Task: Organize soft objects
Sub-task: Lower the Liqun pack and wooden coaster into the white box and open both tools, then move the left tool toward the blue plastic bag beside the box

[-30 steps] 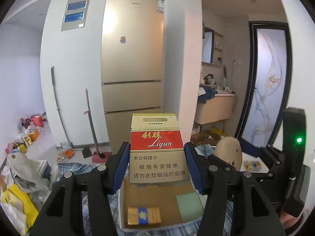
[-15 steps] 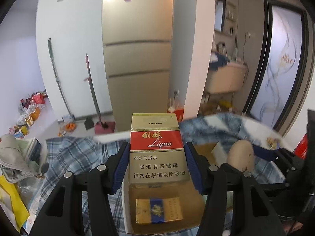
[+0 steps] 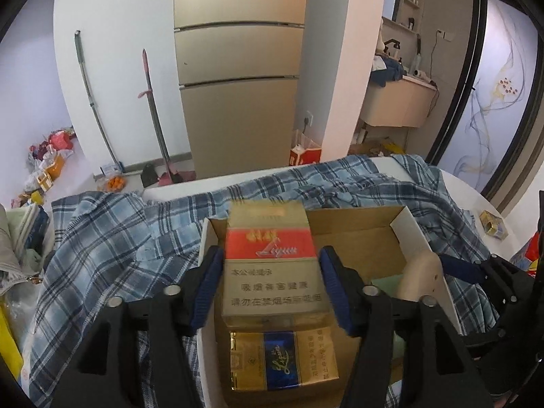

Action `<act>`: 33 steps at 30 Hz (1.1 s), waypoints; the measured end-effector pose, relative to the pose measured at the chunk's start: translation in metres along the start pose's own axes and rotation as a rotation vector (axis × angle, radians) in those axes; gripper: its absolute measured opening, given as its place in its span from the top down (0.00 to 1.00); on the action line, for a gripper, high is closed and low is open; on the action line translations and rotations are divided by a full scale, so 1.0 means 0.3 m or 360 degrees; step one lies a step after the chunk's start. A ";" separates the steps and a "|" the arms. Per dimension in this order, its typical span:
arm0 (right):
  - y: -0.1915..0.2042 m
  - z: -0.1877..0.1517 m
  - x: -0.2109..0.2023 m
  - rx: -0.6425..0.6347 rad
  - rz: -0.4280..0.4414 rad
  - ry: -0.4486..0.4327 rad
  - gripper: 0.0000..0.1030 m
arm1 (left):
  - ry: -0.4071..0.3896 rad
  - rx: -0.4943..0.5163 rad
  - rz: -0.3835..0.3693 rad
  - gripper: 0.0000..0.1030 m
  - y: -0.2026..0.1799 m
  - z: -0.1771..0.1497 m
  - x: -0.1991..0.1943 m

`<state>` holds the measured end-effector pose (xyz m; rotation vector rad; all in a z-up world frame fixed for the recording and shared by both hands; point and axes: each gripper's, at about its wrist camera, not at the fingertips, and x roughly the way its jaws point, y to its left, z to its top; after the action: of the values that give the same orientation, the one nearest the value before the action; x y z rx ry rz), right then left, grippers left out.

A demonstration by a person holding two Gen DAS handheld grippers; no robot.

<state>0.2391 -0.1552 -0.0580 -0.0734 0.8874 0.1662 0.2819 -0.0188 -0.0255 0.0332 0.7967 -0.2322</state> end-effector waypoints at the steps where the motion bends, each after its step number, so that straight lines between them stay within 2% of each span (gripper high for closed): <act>1: 0.001 0.001 0.002 -0.0007 -0.0011 0.0002 0.21 | -0.0024 0.0003 0.0008 0.14 0.001 0.003 -0.007; 2: 0.003 0.002 0.002 -0.0012 -0.0025 -0.0002 0.17 | -0.0072 0.0008 0.0019 0.11 -0.002 0.001 -0.021; 4: 0.001 0.005 -0.007 -0.0005 -0.0037 -0.0029 0.12 | -0.0091 0.0016 0.0023 0.11 -0.009 0.005 -0.035; 16: -0.053 0.031 -0.046 0.0094 -0.0034 -0.0096 0.12 | -0.0164 -0.0001 0.0019 0.11 -0.006 0.021 -0.100; 24: -0.055 0.016 -0.202 0.0115 -0.0020 -0.0241 0.12 | -0.0409 0.0031 0.0002 0.11 -0.074 0.026 -0.344; 27: -0.055 -0.042 -0.261 0.0138 -0.0017 -0.0274 0.12 | -0.0486 0.0036 0.0033 0.11 -0.108 -0.004 -0.425; 30: -0.068 -0.114 -0.311 0.0176 -0.0019 -0.0288 0.12 | -0.0518 0.0037 -0.0004 0.11 -0.126 -0.052 -0.506; 33: -0.087 -0.173 -0.366 0.0196 -0.0031 -0.0287 0.12 | -0.0566 0.0053 0.0009 0.11 -0.137 -0.098 -0.594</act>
<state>0.1359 -0.2003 -0.0056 0.0471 0.7151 0.0982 0.1320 -0.0209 0.0831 0.0248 0.4386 -0.2378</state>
